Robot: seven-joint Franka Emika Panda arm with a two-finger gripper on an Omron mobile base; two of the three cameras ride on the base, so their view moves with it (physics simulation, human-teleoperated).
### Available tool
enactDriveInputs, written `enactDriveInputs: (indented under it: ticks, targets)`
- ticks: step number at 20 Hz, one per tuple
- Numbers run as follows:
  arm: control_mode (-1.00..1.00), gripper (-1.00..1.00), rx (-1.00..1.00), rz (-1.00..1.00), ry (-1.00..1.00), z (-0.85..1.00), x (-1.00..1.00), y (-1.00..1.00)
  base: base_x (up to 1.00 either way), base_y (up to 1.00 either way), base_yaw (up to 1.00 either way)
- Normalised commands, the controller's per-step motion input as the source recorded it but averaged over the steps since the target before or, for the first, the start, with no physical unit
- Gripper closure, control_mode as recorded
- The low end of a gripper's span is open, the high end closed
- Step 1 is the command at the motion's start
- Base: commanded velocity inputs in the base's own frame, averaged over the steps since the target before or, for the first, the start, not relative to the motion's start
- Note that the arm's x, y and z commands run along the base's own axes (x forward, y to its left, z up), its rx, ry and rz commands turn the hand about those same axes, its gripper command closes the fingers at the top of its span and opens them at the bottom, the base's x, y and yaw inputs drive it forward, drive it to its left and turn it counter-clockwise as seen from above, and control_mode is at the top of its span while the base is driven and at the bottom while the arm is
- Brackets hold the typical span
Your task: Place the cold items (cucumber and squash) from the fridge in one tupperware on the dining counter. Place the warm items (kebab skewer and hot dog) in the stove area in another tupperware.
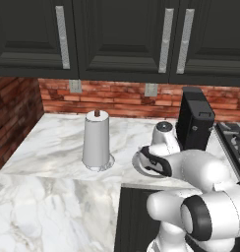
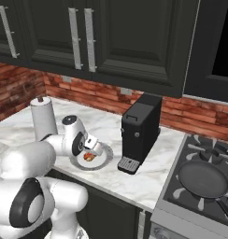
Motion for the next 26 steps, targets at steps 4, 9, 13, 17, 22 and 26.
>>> enactDriveInputs:
  ticks: [4,9,13,17,22,26]
  targets:
    - [-1.00,-1.00,0.00,0.00,0.01,-0.25,0.24,-0.01,0.00,0.00,0.00]
    - [-1.00,-1.00,0.01,0.00,0.00,-0.21,0.20,-0.03,0.00,0.00,0.00]
    - [-1.00,-1.00,0.00,0.00,0.02,-0.23,0.18,-0.03,0.00,0.00,0.00]
    - [-1.00,-1.00,0.00,0.00,0.03,-0.26,0.15,0.00,0.00,0.00,0.00]
    - [-1.00,1.00,0.00,0.00,0.07,-0.26,0.09,0.00,0.00,0.00,0.00]
    - [-1.00,1.00,0.00,0.00,-0.02,-0.07,-0.08,0.00,0.00,0.00,0.00]
